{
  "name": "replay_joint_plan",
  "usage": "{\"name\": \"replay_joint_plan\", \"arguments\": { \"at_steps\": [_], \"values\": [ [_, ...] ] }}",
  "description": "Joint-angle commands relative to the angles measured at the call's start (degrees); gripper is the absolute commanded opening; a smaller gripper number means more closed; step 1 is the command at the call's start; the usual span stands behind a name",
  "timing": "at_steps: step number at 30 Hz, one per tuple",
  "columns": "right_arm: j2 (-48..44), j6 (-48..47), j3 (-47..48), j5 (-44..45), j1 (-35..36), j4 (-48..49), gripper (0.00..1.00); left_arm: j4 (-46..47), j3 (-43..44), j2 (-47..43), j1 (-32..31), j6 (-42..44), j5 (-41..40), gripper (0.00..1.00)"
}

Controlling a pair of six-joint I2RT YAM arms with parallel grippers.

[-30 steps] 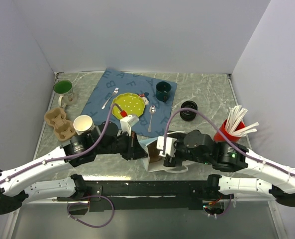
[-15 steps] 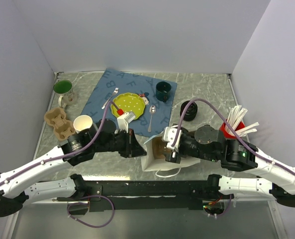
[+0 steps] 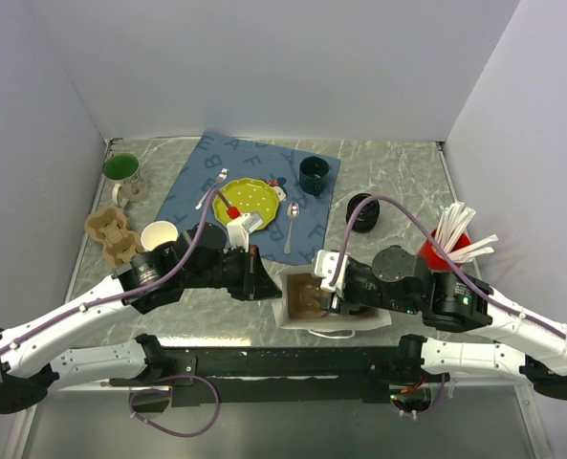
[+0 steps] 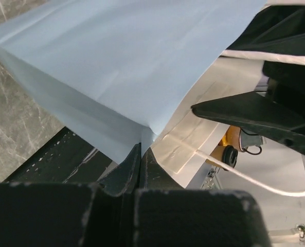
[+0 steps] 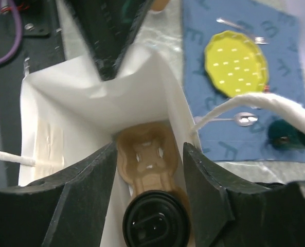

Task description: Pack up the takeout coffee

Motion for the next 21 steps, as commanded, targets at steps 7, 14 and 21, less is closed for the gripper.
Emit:
{"name": "replay_joint_plan", "arguments": {
  "at_steps": [7, 14, 21],
  "values": [
    [0.86, 4.97, -2.84, -5.5, -0.39, 0.65, 0.59, 0.81, 1.91, -0.36, 0.32, -2.5, 1.41, 0.01],
    [1.39, 5.16, -6.27, -4.35, -0.39, 2.59, 0.57, -2.09, 2.08, 0.79, 1.11, -3.38, 0.18, 0.07],
    [3.06, 3.05, -2.24, -6.55, -0.83, 2.33, 0.48, -4.81, 3.57, 1.75, 2.33, -2.76, -1.84, 0.23]
  ]
}}
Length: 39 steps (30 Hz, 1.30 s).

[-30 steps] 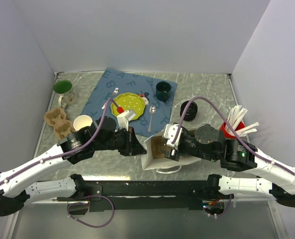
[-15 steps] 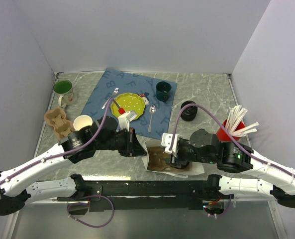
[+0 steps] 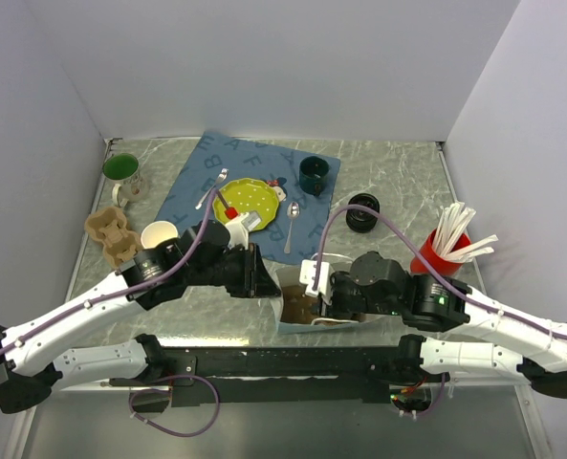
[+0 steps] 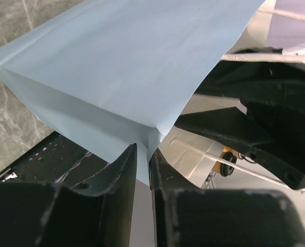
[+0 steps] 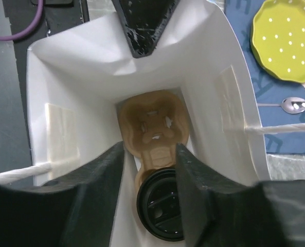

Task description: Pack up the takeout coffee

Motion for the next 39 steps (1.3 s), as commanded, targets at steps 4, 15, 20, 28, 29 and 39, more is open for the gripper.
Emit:
{"name": "replay_joint_plan", "arguments": {
  "at_steps": [4, 15, 20, 28, 29, 39],
  "values": [
    [2.65, -1.9, 7.72, -4.68, -1.0, 1.27, 0.47, -3.73, 4.89, 0.99, 1.84, 0.91, -3.01, 0.28],
    [2.3, -3.48, 8.79, 0.05, -2.85, 5.92, 0.39, -6.64, 10.87, 2.75, 2.72, 6.1, -6.7, 0.68],
    [3.53, -4.8, 10.63, 6.55, -3.9, 8.73, 0.37, -9.09, 14.21, 3.54, 2.81, 8.56, -10.2, 0.73],
    [5.82, -3.22, 15.02, 4.1, -6.01, 10.58, 0.37, -10.76, 16.76, 2.66, 2.81, 10.14, -14.34, 0.81],
    [6.08, -2.7, 15.46, 4.28, -5.93, 11.02, 0.37, -10.85, 16.85, 2.31, 2.81, 10.23, -14.43, 0.9],
    [12.39, -0.76, 27.41, 1.28, -6.98, 16.21, 0.39, -10.07, 17.38, -1.81, 2.81, 11.02, -26.73, 0.97]
  ]
}}
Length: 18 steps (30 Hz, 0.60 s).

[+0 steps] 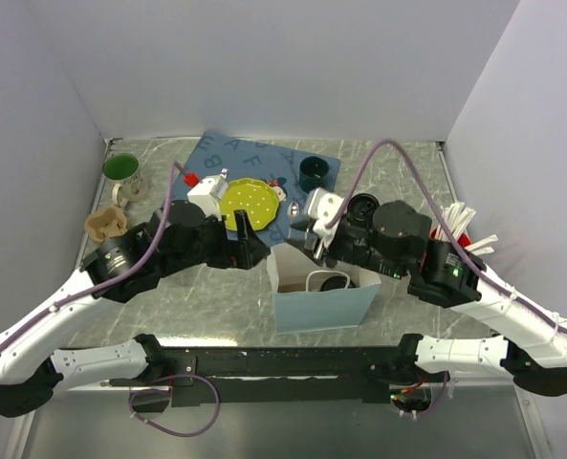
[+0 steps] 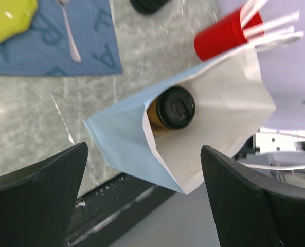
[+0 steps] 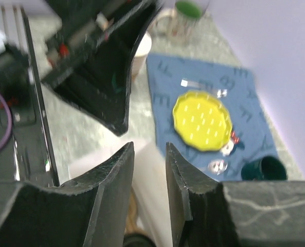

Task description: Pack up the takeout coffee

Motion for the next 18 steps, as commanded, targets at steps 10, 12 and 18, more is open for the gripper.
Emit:
{"name": "replay_joint_plan", "arguments": {
  "at_steps": [10, 12, 18],
  "values": [
    [17.53, 17.63, 36.58, 22.13, -12.78, -13.42, 0.4, 3.15, 2.1, -5.33, 0.08, 8.26, -8.91, 0.97],
    [17.97, 22.37, 37.39, 25.03, -18.83, -16.85, 0.4, 3.58, 0.96, -6.03, 0.16, 9.04, -10.41, 0.97],
    [14.82, 31.79, 33.01, 28.04, -37.09, -30.49, 0.44, 4.9, -3.34, -8.41, 0.08, 13.44, -13.56, 0.97]
  ]
}}
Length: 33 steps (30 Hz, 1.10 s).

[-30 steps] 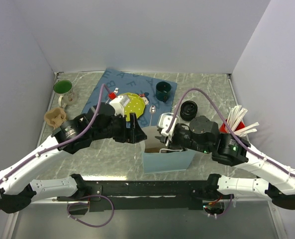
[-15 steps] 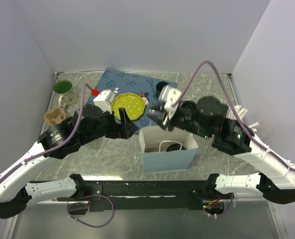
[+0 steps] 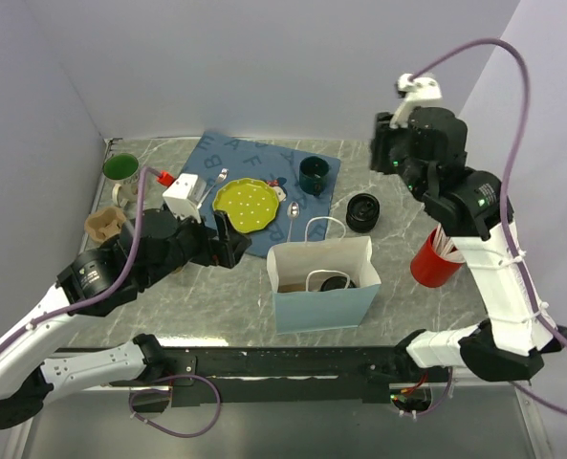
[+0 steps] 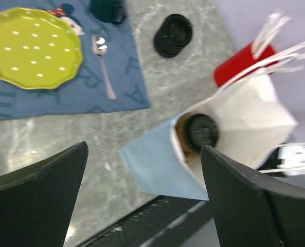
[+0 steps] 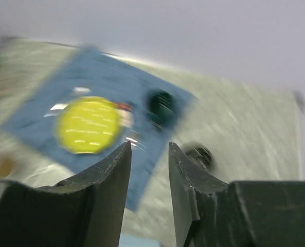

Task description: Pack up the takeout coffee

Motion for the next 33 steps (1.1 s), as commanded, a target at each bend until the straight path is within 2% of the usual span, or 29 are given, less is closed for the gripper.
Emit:
{"name": "replay_joint_plan", "arguments": {
  "at_steps": [1, 3, 7, 10, 16, 22, 33],
  "values": [
    [-4.42, 8.75, -5.89, 3.15, -11.44, -10.56, 0.44, 2.22, -3.07, -2.18, 0.05, 4.75, -5.16, 0.97],
    [-6.71, 9.37, -9.6, 0.86, -18.97, -10.73, 0.42, 2.48, -5.52, -3.14, 0.05, 5.53, -6.65, 0.97],
    [-6.72, 9.55, -16.9, -3.63, -29.71, -14.16, 0.37, 5.81, -10.88, -5.6, 0.05, 8.0, -6.4, 0.97],
    [-5.58, 7.97, -20.6, -3.63, -34.3, -15.13, 0.36, 8.98, -14.75, -7.89, 0.05, 7.65, -6.57, 0.97],
    [0.21, -0.71, -19.56, -0.92, -35.64, -9.33, 0.36, 13.81, -20.46, -13.77, 0.05, 5.28, -5.17, 0.97],
    [6.55, -7.14, -18.14, 2.17, -35.64, -5.9, 0.35, 12.51, -19.87, -14.84, 0.05, 5.8, -5.51, 0.97],
    [11.83, -8.73, -17.09, 2.08, -39.06, -5.73, 0.34, 9.69, -16.43, -14.13, 0.05, 7.48, -9.47, 0.97]
  ]
}}
